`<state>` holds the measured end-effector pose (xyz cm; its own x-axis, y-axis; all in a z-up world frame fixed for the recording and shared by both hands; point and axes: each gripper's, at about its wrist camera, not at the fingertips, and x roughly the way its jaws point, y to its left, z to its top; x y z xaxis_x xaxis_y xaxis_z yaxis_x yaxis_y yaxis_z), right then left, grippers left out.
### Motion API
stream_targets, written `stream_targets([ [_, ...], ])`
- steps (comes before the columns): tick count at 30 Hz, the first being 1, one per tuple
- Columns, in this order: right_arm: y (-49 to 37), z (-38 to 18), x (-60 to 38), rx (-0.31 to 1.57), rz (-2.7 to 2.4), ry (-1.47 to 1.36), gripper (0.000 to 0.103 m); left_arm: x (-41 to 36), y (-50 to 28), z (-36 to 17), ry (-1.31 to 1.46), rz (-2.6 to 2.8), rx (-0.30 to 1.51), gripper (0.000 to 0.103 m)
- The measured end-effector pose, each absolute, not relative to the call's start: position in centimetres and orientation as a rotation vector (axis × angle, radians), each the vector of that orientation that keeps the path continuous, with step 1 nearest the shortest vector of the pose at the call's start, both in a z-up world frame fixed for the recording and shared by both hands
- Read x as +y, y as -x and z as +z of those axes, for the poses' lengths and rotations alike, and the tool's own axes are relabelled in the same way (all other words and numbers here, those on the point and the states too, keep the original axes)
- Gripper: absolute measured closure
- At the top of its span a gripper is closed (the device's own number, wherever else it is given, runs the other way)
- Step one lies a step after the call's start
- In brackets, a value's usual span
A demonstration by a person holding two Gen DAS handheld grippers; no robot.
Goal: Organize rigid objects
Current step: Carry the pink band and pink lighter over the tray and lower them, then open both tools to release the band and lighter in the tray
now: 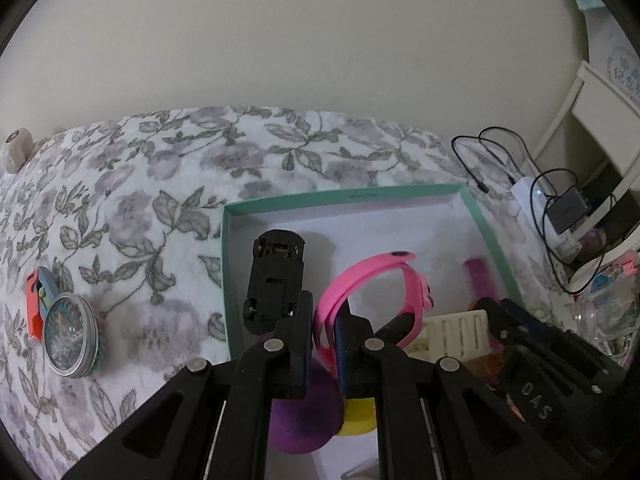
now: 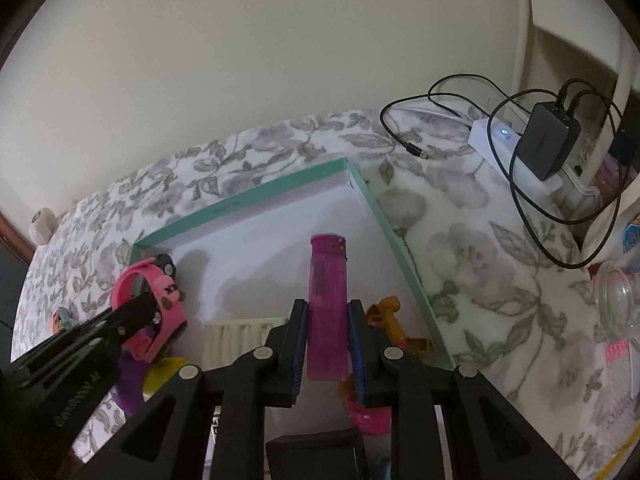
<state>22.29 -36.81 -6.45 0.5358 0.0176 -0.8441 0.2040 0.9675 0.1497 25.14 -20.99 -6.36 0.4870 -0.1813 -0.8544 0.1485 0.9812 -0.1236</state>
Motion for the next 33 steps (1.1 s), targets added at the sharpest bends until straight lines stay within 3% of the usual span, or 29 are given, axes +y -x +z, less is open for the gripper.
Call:
stream_targets([
  [6,-22.2,-6.2,-36.6,1.002,-0.108,-0.224,0.081,-21.1,-25.1,-6.5,0.053,-0.210,1.064,0.077],
  [11,-22.1,-6.0,-36.6,1.004,-0.107,-0.223,0.081,-20.9,-24.9,-5.6,0.064,-0.182,1.059,0.075],
  [14,-22.1,-5.9,-36.3,1.006,-0.107,-0.210,0.079,-20.2,-24.8,-5.0,0.072,-0.118,1.057,0.058],
  [18,-22.0,-5.7,-36.0,1.006,-0.099,-0.199,0.055,-18.7,-24.6,-4.5,0.102,-0.040,1.058,0.039],
  [21,-21.9,-5.7,-35.9,1.004,-0.104,-0.193,0.052,-17.2,-24.3,-4.8,0.108,0.021,1.055,0.032],
  [24,-21.9,-5.6,-35.8,0.998,-0.106,-0.192,0.037,-16.1,-24.2,-5.4,0.111,0.057,1.071,0.026],
  [28,-21.8,-5.5,-35.7,0.992,-0.109,-0.189,0.030,-15.0,-24.1,-5.9,0.132,0.068,1.083,0.024],
  [33,-21.8,-5.3,-35.5,0.984,-0.108,-0.190,0.023,-14.2,-24.3,-5.9,0.129,0.074,1.089,0.015],
])
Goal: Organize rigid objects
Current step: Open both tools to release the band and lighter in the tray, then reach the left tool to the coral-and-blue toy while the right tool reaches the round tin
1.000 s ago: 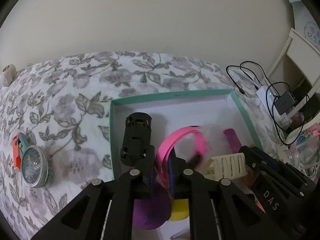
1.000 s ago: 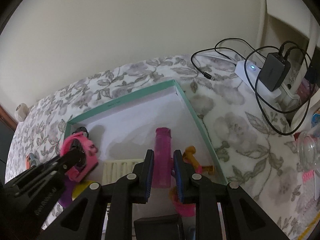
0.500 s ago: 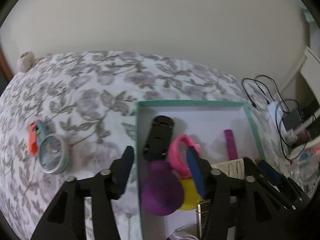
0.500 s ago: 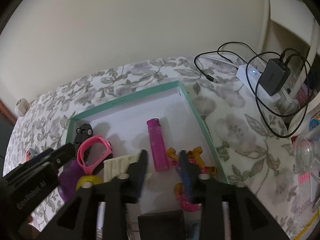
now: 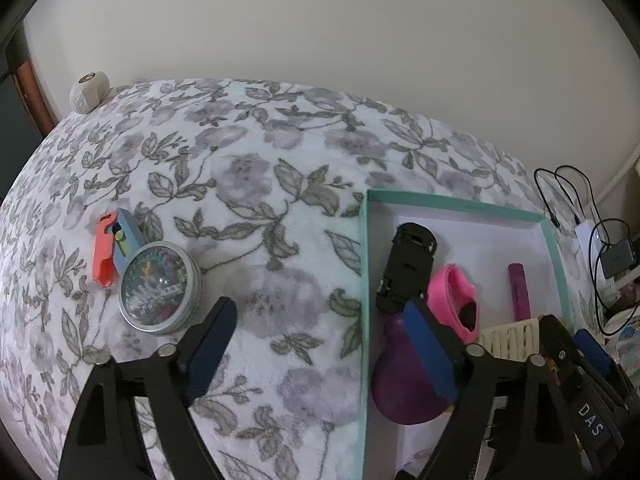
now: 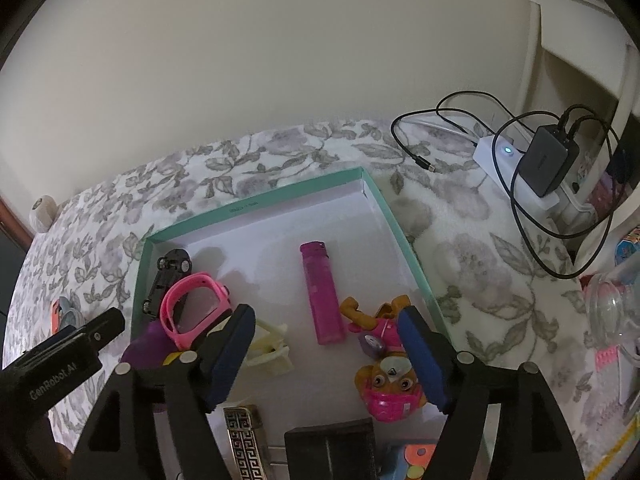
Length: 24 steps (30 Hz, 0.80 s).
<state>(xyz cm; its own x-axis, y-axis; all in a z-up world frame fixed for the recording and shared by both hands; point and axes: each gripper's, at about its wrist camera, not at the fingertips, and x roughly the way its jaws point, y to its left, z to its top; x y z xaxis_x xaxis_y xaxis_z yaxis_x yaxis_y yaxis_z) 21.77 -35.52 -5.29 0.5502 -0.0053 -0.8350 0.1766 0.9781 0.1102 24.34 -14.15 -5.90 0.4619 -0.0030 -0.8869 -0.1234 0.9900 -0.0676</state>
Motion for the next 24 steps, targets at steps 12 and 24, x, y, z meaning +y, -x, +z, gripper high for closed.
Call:
stream_targets([
  [12,-21.8,-5.2,-34.5,0.975,-0.093,-0.170,0.002,-12.2,-25.2,-6.5,0.129,0.080,1.102,0.004],
  [24,-21.6,-3.3,-30.9,0.931,-0.050,-0.117,0.000,-5.4,-26.0,-4.5,0.233,0.073,1.073,0.004],
])
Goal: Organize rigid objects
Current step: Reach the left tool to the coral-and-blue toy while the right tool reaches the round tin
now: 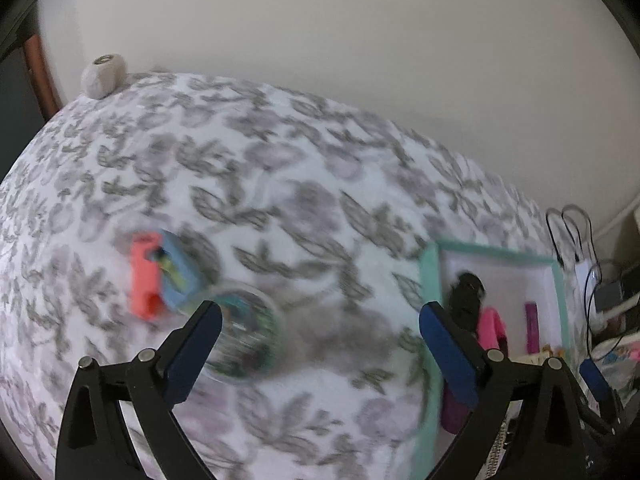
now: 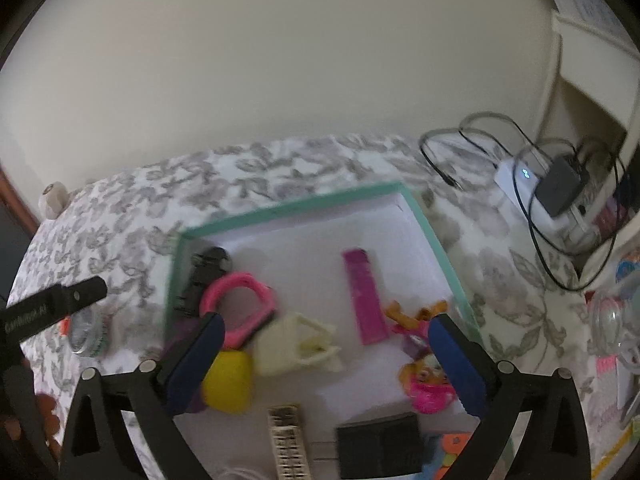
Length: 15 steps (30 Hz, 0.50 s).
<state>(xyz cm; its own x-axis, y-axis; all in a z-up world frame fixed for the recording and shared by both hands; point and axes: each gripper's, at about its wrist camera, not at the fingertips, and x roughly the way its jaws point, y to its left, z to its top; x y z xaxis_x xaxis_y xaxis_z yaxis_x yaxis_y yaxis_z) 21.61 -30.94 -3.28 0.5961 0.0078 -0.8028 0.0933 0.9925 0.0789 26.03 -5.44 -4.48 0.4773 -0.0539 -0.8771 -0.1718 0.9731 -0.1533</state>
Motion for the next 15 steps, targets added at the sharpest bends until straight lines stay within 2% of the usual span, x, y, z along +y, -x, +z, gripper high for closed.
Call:
stream_targets([
  [6,-22.1,-1.6,-25.8,0.877,0.043,-0.106,0.000,1.2,-25.8,-3.7,0.248,0.157,1.054,0.004],
  [15,-22.9,-3.4,-15.3,0.887,0.199,0.002,0.000,9.0,-25.6,-6.9,0.381,0.235,1.120,0.004],
])
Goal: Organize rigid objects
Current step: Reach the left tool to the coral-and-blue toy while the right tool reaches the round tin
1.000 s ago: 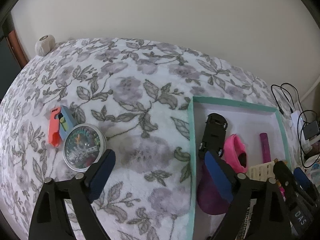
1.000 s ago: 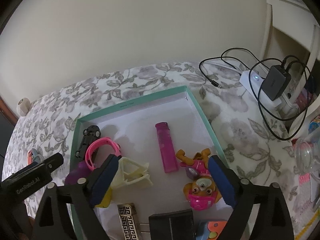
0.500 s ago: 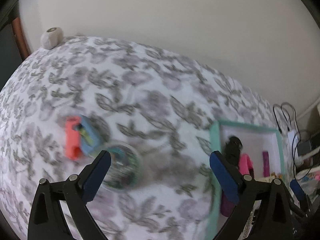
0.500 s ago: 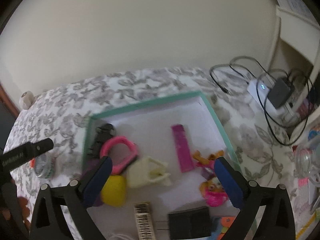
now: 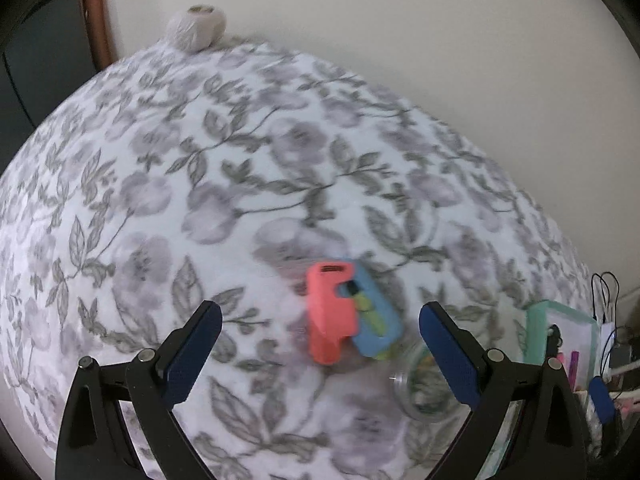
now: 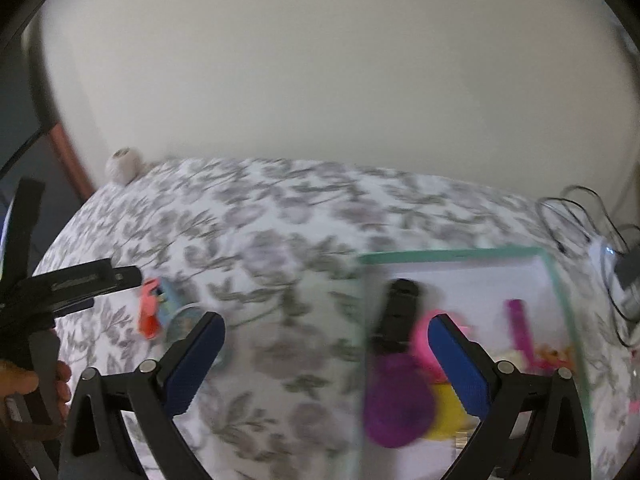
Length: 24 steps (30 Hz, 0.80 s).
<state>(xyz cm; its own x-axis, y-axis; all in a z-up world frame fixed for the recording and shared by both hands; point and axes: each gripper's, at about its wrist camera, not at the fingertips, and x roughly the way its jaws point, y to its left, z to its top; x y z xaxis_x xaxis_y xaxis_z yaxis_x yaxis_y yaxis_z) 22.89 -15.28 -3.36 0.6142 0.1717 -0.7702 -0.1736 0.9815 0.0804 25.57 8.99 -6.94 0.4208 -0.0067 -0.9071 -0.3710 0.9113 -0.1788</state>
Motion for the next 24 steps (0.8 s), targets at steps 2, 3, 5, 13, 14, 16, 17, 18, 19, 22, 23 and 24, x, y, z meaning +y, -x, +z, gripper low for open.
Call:
stream_targets([
  [2,-23.1,-4.3,-13.3,0.904,0.232,0.024,0.000,9.9,-25.5,-7.7,0.407,0.229,1.135,0.004],
  [3,-23.2,-4.8,-12.4,0.912,0.245,0.039,0.000,10.2,-25.5,-8.1,0.418,0.228,1.141,0.004],
  [5,-23.3,-6.2,-10.4,0.934,0.265,0.083,0.000,10.7,-25.5,-8.7,0.438,0.226,1.149,0.004],
  [13,-23.7,-9.6,-6.9,0.984,0.324,0.132,0.000,10.6,-26.0,-10.2,0.508,0.143,1.159,0.004],
  [14,-23.7,-9.7,-6.9,0.982,0.321,0.128,0.000,10.3,-26.1,-10.2,0.505,0.130,1.158,0.004],
  [16,-23.8,-9.5,-6.8,0.978,0.313,0.131,0.000,9.7,-26.3,-10.4,0.491,0.121,1.161,0.004],
  [17,-23.6,-9.4,-6.8,0.980,0.319,0.127,0.000,9.5,-26.4,-10.4,0.489,0.120,1.164,0.004],
  [18,-23.5,-9.3,-6.8,0.982,0.333,0.117,0.000,9.4,-26.5,-10.5,0.491,0.117,1.170,0.004],
  [19,-23.4,-9.4,-6.8,0.985,0.347,0.106,0.000,9.4,-26.5,-10.6,0.493,0.118,1.174,0.004],
  [22,-23.6,-10.0,-6.6,1.003,0.341,0.111,0.000,9.6,-26.4,-10.4,0.491,0.133,1.172,0.004],
  [23,-23.7,-10.2,-6.5,1.011,0.339,0.112,0.000,9.7,-26.5,-10.4,0.491,0.137,1.170,0.004],
  [24,-23.7,-10.5,-6.5,1.018,0.343,0.111,0.000,9.9,-26.4,-10.4,0.492,0.140,1.170,0.004],
])
